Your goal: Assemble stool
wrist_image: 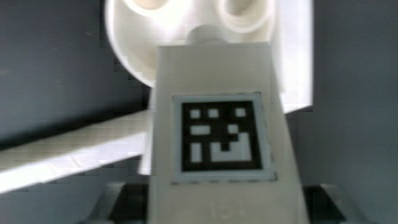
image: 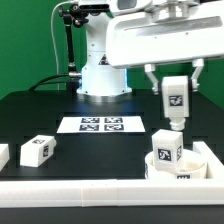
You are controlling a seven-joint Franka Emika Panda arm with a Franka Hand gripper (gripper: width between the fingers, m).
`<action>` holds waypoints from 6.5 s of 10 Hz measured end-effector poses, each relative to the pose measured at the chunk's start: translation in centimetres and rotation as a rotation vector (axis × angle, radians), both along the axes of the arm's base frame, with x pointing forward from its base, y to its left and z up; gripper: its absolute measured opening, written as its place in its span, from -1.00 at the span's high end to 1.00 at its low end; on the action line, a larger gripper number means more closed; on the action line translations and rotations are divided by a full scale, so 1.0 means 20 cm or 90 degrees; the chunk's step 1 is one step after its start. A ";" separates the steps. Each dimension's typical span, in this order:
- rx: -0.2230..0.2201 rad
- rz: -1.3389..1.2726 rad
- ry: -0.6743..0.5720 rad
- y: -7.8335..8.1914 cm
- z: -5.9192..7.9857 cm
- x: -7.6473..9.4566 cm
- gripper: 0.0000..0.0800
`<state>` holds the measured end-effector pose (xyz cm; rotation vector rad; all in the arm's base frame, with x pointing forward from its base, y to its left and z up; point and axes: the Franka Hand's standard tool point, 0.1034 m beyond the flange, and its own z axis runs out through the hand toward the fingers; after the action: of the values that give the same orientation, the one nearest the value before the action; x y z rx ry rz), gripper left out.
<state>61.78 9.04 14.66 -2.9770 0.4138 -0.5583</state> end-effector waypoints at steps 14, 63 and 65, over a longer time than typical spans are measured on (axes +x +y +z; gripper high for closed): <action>-0.052 0.111 -0.011 0.11 -0.17 -0.02 0.15; -0.051 0.147 0.134 0.06 -0.18 -0.05 -0.62; -0.040 0.152 0.235 0.07 -0.18 -0.07 -0.62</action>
Offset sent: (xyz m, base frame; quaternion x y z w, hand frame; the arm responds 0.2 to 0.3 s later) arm 0.0000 0.0000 0.0000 0.0000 0.0000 0.0000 1.0000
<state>60.35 10.40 11.16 -3.1258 0.0587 0.0034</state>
